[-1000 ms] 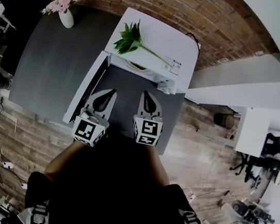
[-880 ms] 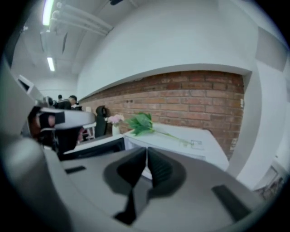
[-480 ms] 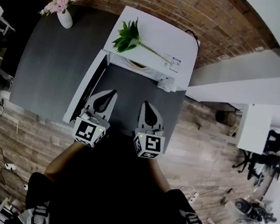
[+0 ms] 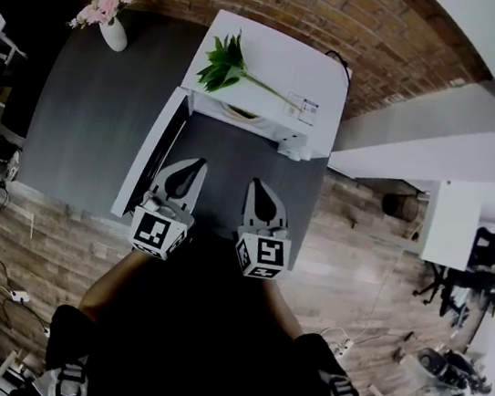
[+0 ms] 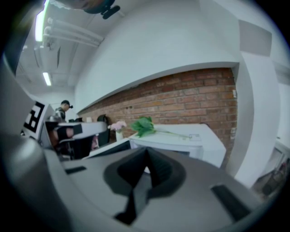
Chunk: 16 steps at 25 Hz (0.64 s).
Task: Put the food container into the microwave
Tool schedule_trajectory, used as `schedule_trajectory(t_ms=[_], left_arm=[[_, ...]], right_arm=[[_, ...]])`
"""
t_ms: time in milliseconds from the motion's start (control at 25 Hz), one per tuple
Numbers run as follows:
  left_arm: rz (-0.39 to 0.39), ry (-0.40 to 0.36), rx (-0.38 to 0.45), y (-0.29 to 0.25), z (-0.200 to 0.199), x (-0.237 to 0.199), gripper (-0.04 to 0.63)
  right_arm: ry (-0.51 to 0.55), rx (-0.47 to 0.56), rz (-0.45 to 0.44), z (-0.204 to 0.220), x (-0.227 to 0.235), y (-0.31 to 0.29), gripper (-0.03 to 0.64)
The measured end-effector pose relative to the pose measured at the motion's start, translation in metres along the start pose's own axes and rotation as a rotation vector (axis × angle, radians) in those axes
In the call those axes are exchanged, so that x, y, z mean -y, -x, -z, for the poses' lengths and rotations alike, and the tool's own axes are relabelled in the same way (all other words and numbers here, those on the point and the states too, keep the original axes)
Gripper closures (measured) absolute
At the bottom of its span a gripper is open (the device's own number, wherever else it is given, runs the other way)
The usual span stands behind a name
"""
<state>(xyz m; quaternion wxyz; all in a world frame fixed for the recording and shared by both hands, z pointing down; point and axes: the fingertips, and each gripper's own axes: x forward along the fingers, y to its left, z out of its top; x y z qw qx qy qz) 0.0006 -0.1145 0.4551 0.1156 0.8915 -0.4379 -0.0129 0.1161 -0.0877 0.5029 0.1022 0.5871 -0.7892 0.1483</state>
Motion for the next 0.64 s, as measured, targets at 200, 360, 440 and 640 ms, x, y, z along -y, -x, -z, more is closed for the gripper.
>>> schedule_trajectory(t_ms=[200,360,440,640], left_arm=[[-0.001,0.002,0.002,0.0007,0.0000,0.0007,0.565],[0.000,-0.002,0.004,0.0004,0.0001,0.0007,0.564],[0.001,-0.001,0.004,0.0011,-0.0001,0.0012,0.563],[0.000,0.000,0.005,0.0018,0.0009,0.0010,0.563]], right_arm=[[0.014,0.000,0.001,0.0009,0.0000,-0.0002,0.584],[0.021,-0.010,-0.001,0.0028,-0.0008,-0.0006,0.584],[0.016,-0.011,-0.005,0.0037,-0.0020,-0.0001,0.584],[0.035,-0.012,-0.002,0.0043,-0.0012,-0.0007,0.584]])
